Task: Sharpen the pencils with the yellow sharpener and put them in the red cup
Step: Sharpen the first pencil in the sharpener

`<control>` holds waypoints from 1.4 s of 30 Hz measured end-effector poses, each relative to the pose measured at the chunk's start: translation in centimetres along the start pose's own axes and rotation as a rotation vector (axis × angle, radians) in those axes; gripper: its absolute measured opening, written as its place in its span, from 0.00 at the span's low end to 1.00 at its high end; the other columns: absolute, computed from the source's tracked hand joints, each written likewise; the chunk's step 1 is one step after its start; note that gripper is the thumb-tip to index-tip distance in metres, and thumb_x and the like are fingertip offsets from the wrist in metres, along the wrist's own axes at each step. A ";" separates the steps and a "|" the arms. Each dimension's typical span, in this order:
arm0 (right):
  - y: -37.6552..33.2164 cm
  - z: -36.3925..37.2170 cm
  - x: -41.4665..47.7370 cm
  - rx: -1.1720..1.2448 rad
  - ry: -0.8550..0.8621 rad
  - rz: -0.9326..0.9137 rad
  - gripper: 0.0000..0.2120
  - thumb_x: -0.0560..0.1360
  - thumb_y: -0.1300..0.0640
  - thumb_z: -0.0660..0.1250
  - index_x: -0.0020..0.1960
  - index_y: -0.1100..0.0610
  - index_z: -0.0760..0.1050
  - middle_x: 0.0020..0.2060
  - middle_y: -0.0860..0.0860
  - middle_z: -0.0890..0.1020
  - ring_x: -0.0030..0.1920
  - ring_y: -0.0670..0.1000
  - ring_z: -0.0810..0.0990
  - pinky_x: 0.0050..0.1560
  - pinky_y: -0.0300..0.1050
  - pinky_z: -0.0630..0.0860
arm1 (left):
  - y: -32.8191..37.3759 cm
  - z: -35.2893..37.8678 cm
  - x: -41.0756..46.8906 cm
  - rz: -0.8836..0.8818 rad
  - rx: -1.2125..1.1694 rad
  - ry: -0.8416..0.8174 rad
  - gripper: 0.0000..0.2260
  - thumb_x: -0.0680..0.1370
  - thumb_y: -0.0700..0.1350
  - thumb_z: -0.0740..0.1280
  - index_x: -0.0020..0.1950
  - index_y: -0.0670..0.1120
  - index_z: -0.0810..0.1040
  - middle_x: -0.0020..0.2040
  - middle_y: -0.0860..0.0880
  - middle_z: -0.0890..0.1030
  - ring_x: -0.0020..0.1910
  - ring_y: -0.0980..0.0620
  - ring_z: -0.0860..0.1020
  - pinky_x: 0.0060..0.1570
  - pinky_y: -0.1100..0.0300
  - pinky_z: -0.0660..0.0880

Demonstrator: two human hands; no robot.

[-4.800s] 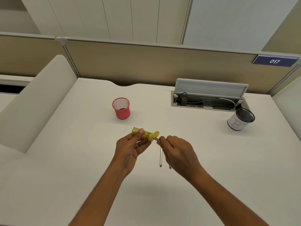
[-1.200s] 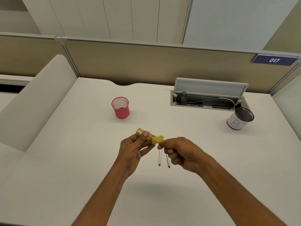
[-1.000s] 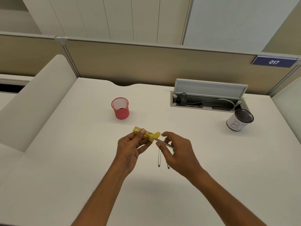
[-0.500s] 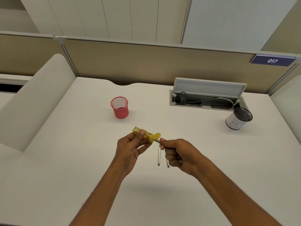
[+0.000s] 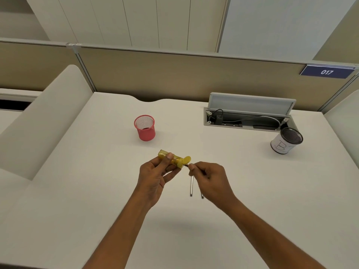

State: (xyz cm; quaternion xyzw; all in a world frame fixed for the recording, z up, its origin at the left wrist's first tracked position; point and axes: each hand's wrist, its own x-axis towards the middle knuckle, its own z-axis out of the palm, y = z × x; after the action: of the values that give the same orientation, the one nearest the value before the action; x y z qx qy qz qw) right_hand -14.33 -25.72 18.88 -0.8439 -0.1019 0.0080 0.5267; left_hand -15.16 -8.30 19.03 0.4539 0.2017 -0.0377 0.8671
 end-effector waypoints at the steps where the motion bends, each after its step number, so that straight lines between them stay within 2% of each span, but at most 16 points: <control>1: -0.7 -0.4 0.2 0.169 -0.058 0.215 0.16 0.81 0.53 0.67 0.37 0.59 0.81 0.24 0.55 0.67 0.25 0.48 0.62 0.28 0.38 0.62 | 0.0 -0.1 0.0 0.006 0.015 -0.006 0.07 0.79 0.41 0.70 0.49 0.38 0.85 0.48 0.38 0.87 0.48 0.43 0.87 0.48 0.54 0.84; 3: -1.4 -1.5 0.8 0.394 -0.196 0.564 0.16 0.81 0.54 0.67 0.38 0.60 0.80 0.24 0.51 0.61 0.26 0.49 0.56 0.27 0.41 0.56 | -0.1 -0.1 0.0 0.015 0.041 -0.014 0.07 0.77 0.41 0.71 0.47 0.39 0.86 0.47 0.39 0.87 0.47 0.43 0.86 0.49 0.52 0.84; 5: -1.7 -1.9 0.9 0.434 -0.275 0.641 0.15 0.81 0.53 0.66 0.40 0.61 0.80 0.26 0.49 0.60 0.27 0.49 0.56 0.27 0.41 0.56 | -0.2 -0.1 -0.1 0.019 0.042 -0.010 0.07 0.77 0.42 0.71 0.47 0.39 0.86 0.47 0.38 0.87 0.47 0.44 0.87 0.50 0.51 0.84; 7: -1.2 -1.6 0.8 0.256 -0.227 0.436 0.16 0.82 0.49 0.66 0.41 0.58 0.82 0.26 0.49 0.64 0.27 0.47 0.61 0.30 0.40 0.61 | -0.2 0.0 -0.1 0.022 0.030 0.009 0.06 0.78 0.41 0.71 0.48 0.39 0.85 0.48 0.38 0.87 0.48 0.44 0.87 0.48 0.53 0.84; 9: -0.2 -1.1 0.4 -0.073 -0.070 0.045 0.12 0.82 0.47 0.66 0.48 0.54 0.83 0.28 0.46 0.73 0.29 0.44 0.69 0.33 0.37 0.66 | 0.0 0.2 0.0 0.014 -0.001 0.033 0.06 0.79 0.40 0.71 0.50 0.38 0.85 0.48 0.38 0.87 0.48 0.43 0.87 0.47 0.53 0.84; 12: 1.2 -0.8 0.0 -0.590 0.068 -0.393 0.14 0.82 0.46 0.63 0.59 0.54 0.78 0.40 0.46 0.81 0.38 0.45 0.77 0.34 0.39 0.73 | 0.3 0.4 0.1 -0.008 -0.051 0.051 0.08 0.77 0.41 0.72 0.52 0.37 0.84 0.50 0.37 0.87 0.48 0.42 0.87 0.48 0.52 0.84; 16: 2.0 -0.8 0.3 -0.767 0.140 -0.602 0.11 0.83 0.53 0.62 0.49 0.57 0.80 0.33 0.49 0.75 0.32 0.51 0.71 0.27 0.44 0.65 | 0.3 0.4 -0.1 -0.029 -0.069 0.041 0.11 0.73 0.43 0.73 0.50 0.37 0.84 0.49 0.37 0.87 0.47 0.42 0.87 0.46 0.53 0.84; 19: 1.0 -0.5 0.2 -0.346 0.084 -0.364 0.09 0.81 0.56 0.66 0.44 0.57 0.81 0.28 0.47 0.74 0.29 0.47 0.69 0.30 0.41 0.66 | 0.1 0.1 -0.3 -0.029 -0.068 0.018 0.10 0.74 0.43 0.73 0.50 0.37 0.84 0.49 0.37 0.87 0.48 0.42 0.87 0.47 0.54 0.84; 22: -1.0 -0.6 0.3 0.088 -0.034 0.091 0.12 0.81 0.57 0.68 0.40 0.58 0.84 0.22 0.45 0.69 0.25 0.45 0.64 0.30 0.37 0.61 | 0.2 -0.2 -0.4 -0.012 -0.039 -0.009 0.11 0.74 0.43 0.72 0.51 0.37 0.84 0.50 0.37 0.87 0.49 0.43 0.87 0.47 0.54 0.84; 25: -2.2 -1.7 0.8 0.441 -0.202 0.595 0.14 0.81 0.54 0.68 0.42 0.61 0.84 0.25 0.46 0.62 0.27 0.47 0.58 0.29 0.40 0.57 | 0.1 -0.3 -0.5 -0.010 -0.016 -0.018 0.10 0.74 0.43 0.72 0.50 0.38 0.85 0.49 0.38 0.87 0.48 0.43 0.87 0.47 0.54 0.84; 27: -2.4 -1.9 0.6 0.488 -0.272 0.659 0.15 0.81 0.53 0.67 0.44 0.62 0.84 0.27 0.49 0.61 0.28 0.49 0.58 0.28 0.41 0.59 | 0.2 -0.3 -0.6 -0.009 -0.016 -0.017 0.10 0.74 0.43 0.72 0.50 0.38 0.85 0.48 0.38 0.87 0.48 0.43 0.87 0.47 0.54 0.84; 29: -2.0 -1.5 0.2 0.357 -0.246 0.476 0.15 0.82 0.50 0.66 0.47 0.59 0.85 0.25 0.48 0.67 0.26 0.48 0.65 0.30 0.41 0.68 | 0.3 -0.3 -0.7 -0.007 -0.009 -0.008 0.09 0.75 0.43 0.72 0.49 0.38 0.85 0.48 0.38 0.87 0.48 0.43 0.87 0.47 0.53 0.84; 33: 0.3 -0.8 -0.7 -0.339 0.033 -0.260 0.15 0.80 0.46 0.68 0.61 0.54 0.79 0.38 0.46 0.80 0.35 0.43 0.77 0.37 0.36 0.73 | 0.7 -0.1 -0.7 -0.023 -0.044 0.020 0.08 0.74 0.43 0.73 0.47 0.39 0.86 0.48 0.37 0.87 0.47 0.43 0.87 0.47 0.52 0.84; 36: 1.8 -1.0 -0.5 -0.765 0.118 -0.633 0.11 0.82 0.51 0.65 0.53 0.58 0.80 0.35 0.49 0.77 0.34 0.51 0.73 0.28 0.45 0.71 | 0.8 -0.2 -0.6 -0.035 -0.045 0.019 0.09 0.72 0.44 0.73 0.47 0.38 0.86 0.48 0.37 0.87 0.48 0.42 0.87 0.46 0.52 0.84; 39: 1.9 -0.9 -0.6 -0.739 0.140 -0.631 0.12 0.83 0.53 0.64 0.44 0.57 0.79 0.29 0.49 0.71 0.30 0.51 0.66 0.25 0.46 0.63 | 0.7 -0.2 -0.8 -0.040 -0.031 0.005 0.10 0.73 0.44 0.73 0.48 0.38 0.85 0.49 0.37 0.87 0.48 0.42 0.87 0.47 0.52 0.84; 42: 0.3 0.0 -1.2 -0.168 0.069 -0.212 0.15 0.82 0.53 0.67 0.38 0.58 0.80 0.24 0.46 0.67 0.26 0.47 0.64 0.28 0.44 0.62 | 0.7 -0.2 -0.9 -0.024 -0.010 -0.013 0.10 0.74 0.44 0.72 0.48 0.38 0.85 0.47 0.38 0.87 0.47 0.44 0.87 0.47 0.54 0.84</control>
State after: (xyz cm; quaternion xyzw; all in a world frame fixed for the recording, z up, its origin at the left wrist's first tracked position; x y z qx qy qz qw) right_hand -15.50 -26.06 18.53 -0.8694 -0.1724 -0.0853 0.4552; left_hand -15.89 -7.82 19.79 0.4470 0.2016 -0.0498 0.8701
